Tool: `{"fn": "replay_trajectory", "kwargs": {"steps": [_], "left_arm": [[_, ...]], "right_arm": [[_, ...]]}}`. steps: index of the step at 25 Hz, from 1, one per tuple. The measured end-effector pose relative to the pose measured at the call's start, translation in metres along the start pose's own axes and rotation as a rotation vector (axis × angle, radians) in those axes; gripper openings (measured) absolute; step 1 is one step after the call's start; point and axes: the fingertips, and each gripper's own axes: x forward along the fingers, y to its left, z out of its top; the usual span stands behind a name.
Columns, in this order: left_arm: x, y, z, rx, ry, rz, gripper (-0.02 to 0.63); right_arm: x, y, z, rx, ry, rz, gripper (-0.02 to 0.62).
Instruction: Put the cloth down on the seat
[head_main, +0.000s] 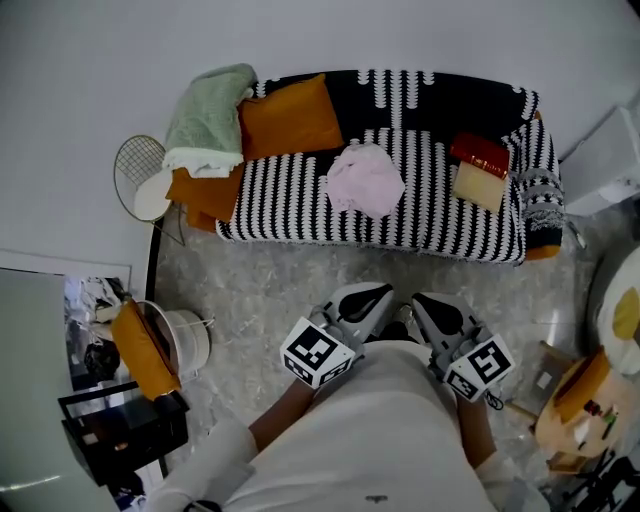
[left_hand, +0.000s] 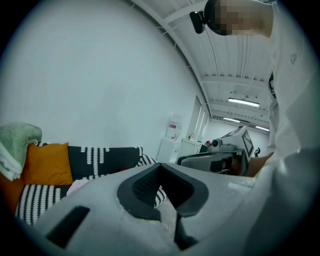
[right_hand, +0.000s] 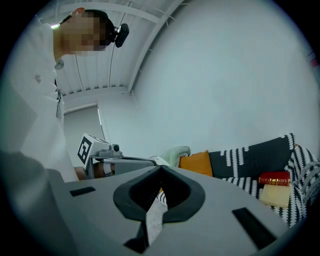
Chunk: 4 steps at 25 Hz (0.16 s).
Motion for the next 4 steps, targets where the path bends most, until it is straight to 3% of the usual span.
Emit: {"fn": "replay_trajectory", "kwargs": {"steps": [4], "left_arm": [[-0.0023, 0.0004, -0.0007, 0.001, -0.003, 0.005, 0.009]], "right_arm": [[0.0003, 0.0012, -0.0015, 0.005, -0.001, 0.007, 0.008]]}}
